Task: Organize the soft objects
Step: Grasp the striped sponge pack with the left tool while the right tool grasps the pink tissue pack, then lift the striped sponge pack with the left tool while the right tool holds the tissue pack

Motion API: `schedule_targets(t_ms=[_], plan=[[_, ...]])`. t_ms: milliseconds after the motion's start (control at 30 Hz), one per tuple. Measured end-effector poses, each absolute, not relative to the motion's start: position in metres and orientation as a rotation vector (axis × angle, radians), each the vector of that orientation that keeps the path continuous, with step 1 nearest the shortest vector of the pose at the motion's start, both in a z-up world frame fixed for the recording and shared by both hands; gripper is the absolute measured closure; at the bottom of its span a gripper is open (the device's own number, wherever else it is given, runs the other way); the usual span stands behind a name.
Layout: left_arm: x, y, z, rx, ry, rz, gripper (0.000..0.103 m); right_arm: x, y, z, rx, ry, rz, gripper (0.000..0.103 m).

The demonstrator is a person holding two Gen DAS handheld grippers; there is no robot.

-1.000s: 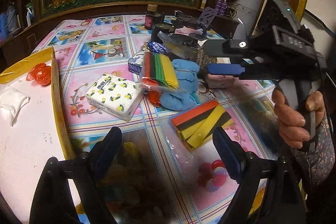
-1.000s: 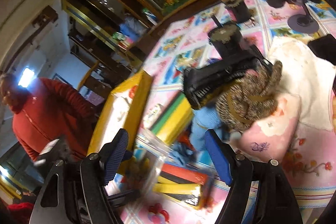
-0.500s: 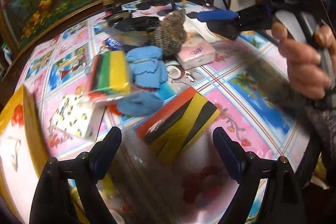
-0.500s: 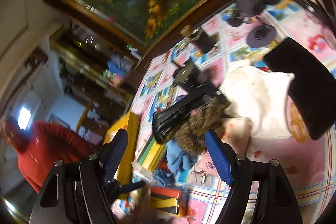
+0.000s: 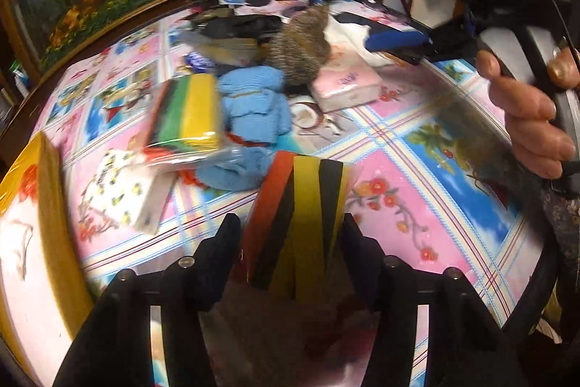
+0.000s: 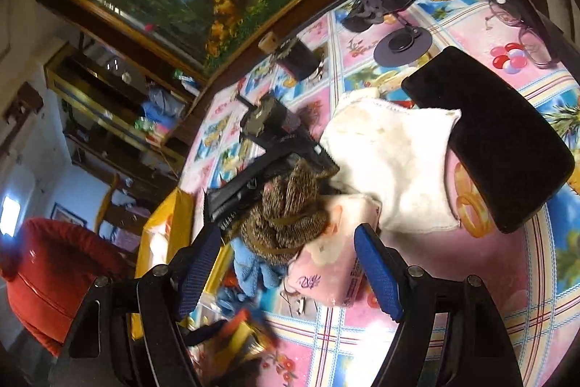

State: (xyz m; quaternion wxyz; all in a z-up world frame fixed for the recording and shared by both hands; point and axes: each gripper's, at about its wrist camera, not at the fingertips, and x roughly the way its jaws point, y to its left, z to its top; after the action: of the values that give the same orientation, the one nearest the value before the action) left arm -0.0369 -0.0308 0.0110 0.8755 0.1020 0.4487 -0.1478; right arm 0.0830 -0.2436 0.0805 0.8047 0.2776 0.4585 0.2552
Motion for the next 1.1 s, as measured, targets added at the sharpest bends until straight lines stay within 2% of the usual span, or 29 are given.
schedule_targets(t_ms=[133, 300, 533, 567, 667, 700, 867, 1100], plan=[[-0.029, -0.007, 0.01, 0.08, 0.954, -0.289, 0.049, 0.081, -0.222, 0.077, 0.438, 1.021, 0.519, 0.023], [-0.03, -0.003, 0.011, 0.057, 0.953, -0.302, 0.049, 0.077, -0.197, 0.068, 0.225, 1.071, 0.438, 0.023], [-0.03, -0.001, 0.011, 0.04, 0.952, -0.318, 0.049, 0.084, -0.16, 0.054, -0.057, 1.036, 0.228, 0.023], [-0.028, -0.001, 0.011, 0.038, 0.951, -0.318, 0.049, 0.083, -0.159, 0.054, -0.077, 1.02, 0.219, 0.028], [-0.028, 0.003, 0.011, 0.017, 0.95, -0.321, 0.049, 0.079, -0.169, 0.057, -0.044, 1.016, 0.212, 0.041], [-0.028, 0.004, 0.011, 0.008, 0.948, -0.323, 0.049, 0.078, -0.174, 0.059, -0.018, 1.016, 0.214, 0.042], [-0.027, 0.01, 0.012, -0.038, 0.943, -0.343, 0.05, 0.065, -0.205, 0.082, 0.169, 0.904, 0.249, 0.043], [-0.032, 0.01, 0.017, -0.048, 0.904, -0.353, 0.053, 0.048, -0.197, 0.099, 0.185, 0.775, 0.293, 0.042]])
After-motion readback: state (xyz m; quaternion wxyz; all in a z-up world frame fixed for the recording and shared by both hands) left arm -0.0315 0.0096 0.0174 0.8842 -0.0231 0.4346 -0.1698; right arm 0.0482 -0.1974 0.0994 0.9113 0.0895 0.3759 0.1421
